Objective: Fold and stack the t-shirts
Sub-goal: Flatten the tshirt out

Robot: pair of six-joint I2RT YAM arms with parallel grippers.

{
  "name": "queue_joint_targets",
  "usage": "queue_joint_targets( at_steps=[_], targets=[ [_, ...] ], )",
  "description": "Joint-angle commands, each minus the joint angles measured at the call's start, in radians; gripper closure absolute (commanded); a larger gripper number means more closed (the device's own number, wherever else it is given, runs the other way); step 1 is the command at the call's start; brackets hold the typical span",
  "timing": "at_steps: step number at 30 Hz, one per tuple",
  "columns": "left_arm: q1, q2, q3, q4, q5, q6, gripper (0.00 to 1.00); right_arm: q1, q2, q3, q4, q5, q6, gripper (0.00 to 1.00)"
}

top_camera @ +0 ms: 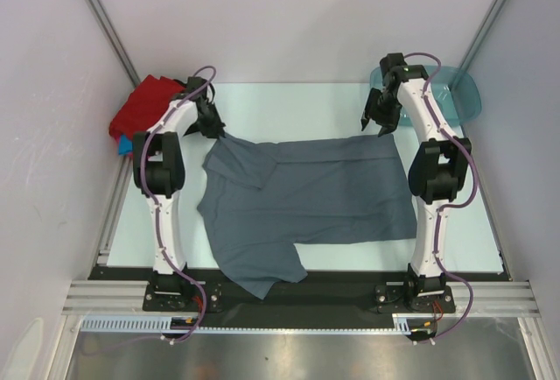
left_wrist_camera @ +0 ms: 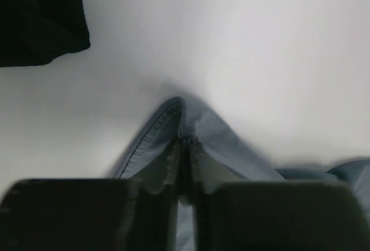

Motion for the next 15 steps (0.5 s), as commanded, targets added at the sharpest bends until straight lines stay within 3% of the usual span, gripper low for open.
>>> queue_joint_targets(
  at_steps=[1,2,6,7,9,15],
  targets=[
    [0.016,-0.062,0.025,-0.001,-0.033,0.024,0.91,0.016,0.010,0.039,-0.013,-0.005,0.012,0.42],
    [0.019,-0.058,0.040,-0.014,-0.033,0.024,0.98,0.017,0.010,0.039,-0.013,-0.003,0.012,0.42],
    [0.029,-0.052,0.072,-0.005,-0.019,0.024,0.98,0.028,0.010,0.041,-0.014,-0.003,0.017,0.42],
    [0.031,-0.052,0.078,0.008,-0.007,0.022,0.95,0.030,0.012,0.041,-0.016,0.000,0.018,0.42],
    [0.039,-0.039,0.098,0.049,0.042,0.015,0.78,0.034,0.013,0.038,-0.019,0.001,0.018,0.42],
    [0.045,0.060,0.241,0.095,0.145,-0.033,0.65,0.048,0.024,0.033,-0.039,0.011,0.014,0.42]
  ],
)
